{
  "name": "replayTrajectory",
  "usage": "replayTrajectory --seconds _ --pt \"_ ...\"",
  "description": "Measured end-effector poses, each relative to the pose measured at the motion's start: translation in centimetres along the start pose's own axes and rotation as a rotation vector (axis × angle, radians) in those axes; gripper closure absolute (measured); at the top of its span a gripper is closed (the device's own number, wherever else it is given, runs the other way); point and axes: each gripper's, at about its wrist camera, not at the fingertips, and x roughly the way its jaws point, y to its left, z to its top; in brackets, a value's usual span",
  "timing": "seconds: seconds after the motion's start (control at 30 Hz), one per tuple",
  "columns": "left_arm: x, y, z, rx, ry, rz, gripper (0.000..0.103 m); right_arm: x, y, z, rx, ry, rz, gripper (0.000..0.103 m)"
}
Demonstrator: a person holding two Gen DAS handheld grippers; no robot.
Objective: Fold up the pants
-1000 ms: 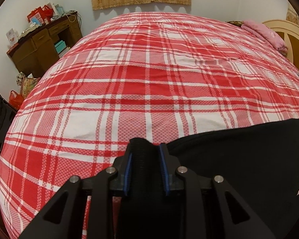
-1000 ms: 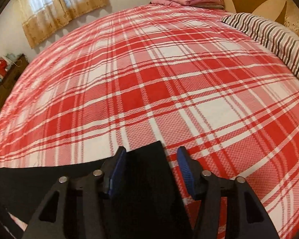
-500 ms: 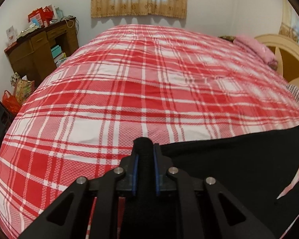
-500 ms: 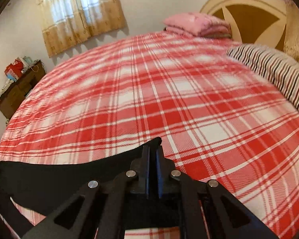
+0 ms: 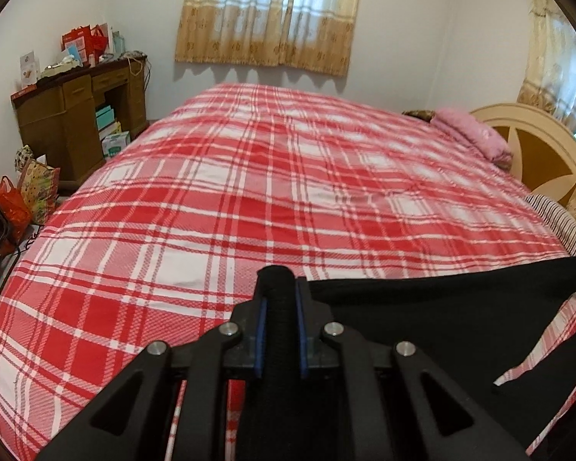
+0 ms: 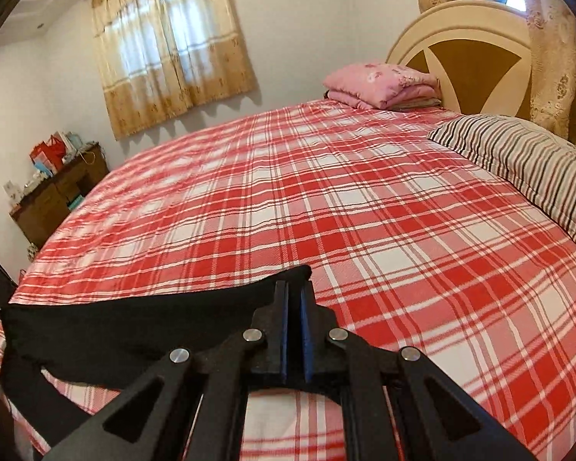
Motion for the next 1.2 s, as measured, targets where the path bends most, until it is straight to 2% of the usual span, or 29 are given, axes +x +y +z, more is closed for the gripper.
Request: replayTrajectory --seconds 0.4,0.67,0.97,1.1,1.2 --pt "-5.7 1.7 -2.3 -0.044 -0.119 -0.112 0.09 -7.0 -4.5 -4.6 0.064 -0.083 0.046 0.098" --pt "-8.8 2.4 -7.4 -0.036 -0.15 -0.167 0.09 -9.3 -8.2 -9.1 0.112 -0.061 0.037 0.098" --pt "-9.0 3.1 -12.9 0.004 -0.108 -0.158 0.089 -9.0 -10.2 -13.6 0.112 0.02 0.022 0.098" --pt "-9.5 3.3 -13.8 0.023 -0.118 -0.153 0.087 -9.2 -10.5 -14.2 0.118 0.027 0.02 0.098" --pt "-9.8 3.2 -14.1 0.05 -0.126 -0.143 0.081 -9.2 -10.6 -14.5 0.104 0.043 0.013 0.098"
